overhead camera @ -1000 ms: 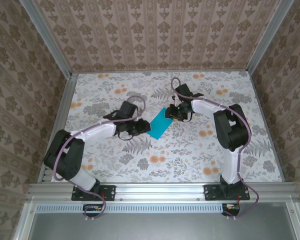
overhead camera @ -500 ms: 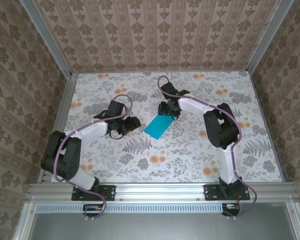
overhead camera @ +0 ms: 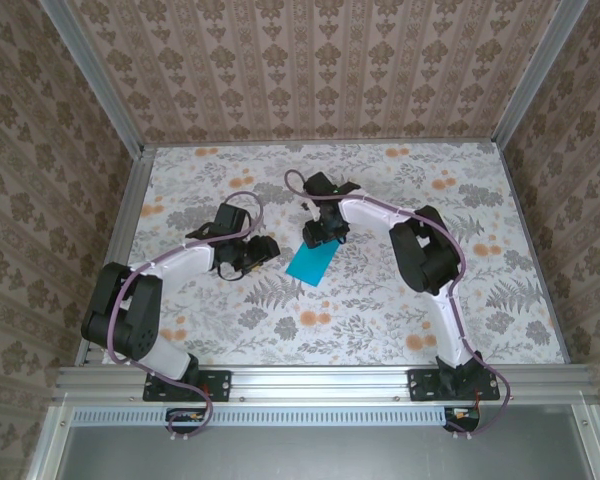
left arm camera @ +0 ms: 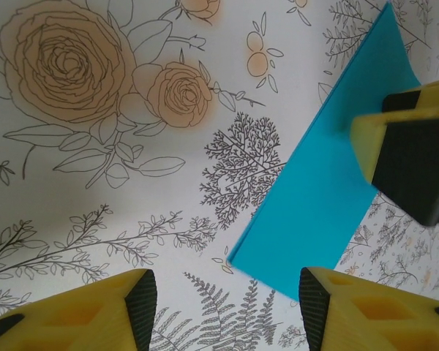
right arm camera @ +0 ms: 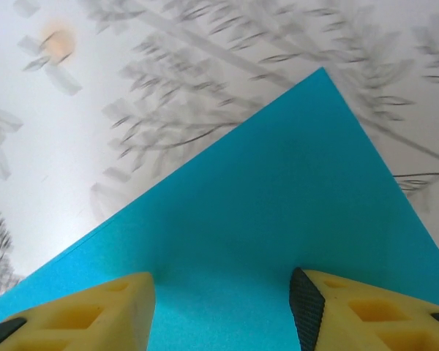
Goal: Fold a paper plane with a square sheet of paper (pick it up from the middle)
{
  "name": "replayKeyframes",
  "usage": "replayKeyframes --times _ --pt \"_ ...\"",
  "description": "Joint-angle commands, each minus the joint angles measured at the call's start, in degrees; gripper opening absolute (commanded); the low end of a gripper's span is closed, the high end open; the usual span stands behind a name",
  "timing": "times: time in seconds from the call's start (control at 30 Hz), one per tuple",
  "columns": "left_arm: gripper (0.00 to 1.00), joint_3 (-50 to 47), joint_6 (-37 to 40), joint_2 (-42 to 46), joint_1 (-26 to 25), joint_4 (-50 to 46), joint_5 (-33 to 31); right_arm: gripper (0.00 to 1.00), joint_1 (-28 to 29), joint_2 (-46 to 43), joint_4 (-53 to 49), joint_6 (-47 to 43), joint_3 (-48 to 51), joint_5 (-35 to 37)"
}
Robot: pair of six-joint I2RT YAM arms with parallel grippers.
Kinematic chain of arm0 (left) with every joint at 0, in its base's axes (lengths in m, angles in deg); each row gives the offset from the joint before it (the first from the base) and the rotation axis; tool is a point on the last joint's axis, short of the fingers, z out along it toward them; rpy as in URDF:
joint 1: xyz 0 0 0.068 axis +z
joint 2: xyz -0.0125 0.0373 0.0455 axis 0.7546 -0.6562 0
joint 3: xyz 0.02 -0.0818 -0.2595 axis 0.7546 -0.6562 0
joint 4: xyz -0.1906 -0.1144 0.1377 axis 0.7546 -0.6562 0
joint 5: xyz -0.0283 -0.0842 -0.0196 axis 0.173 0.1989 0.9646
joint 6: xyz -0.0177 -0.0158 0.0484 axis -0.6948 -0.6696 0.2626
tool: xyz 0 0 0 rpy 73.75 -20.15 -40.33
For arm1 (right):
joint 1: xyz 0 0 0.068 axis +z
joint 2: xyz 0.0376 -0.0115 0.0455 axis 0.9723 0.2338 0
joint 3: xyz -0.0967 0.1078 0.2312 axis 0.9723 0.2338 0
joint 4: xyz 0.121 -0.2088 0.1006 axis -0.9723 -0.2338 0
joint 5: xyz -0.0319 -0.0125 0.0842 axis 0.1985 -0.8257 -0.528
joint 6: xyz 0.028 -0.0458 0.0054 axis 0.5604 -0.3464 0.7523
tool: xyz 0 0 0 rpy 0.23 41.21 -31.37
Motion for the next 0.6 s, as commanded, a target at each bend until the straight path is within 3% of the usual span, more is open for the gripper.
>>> replayKeyframes --times 0.0,0.17,0.4,0.57 --pt "0.57 -0.9 0.3 1.7 0.4 -0.8 -0.6 0.54 1.2 2.5 -7.9 -11.7 1.0 -6.3" --pt "0.58 -1.1 -0.2 2.2 0.3 -0.8 -0.3 0.56 1.5 -1.7 -5.9 -13.3 1.7 -5.8" --pt "0.6 -2.8 -1.8 3.5 -0.9 0.4 0.4 0.58 1.1 -13.7 7.0 9.3 9.8 -2.0" --pt "0.63 -3.9 -2.9 3.6 -1.2 1.6 0.9 0.58 0.9 -15.0 6.4 24.3 13.3 6.5"
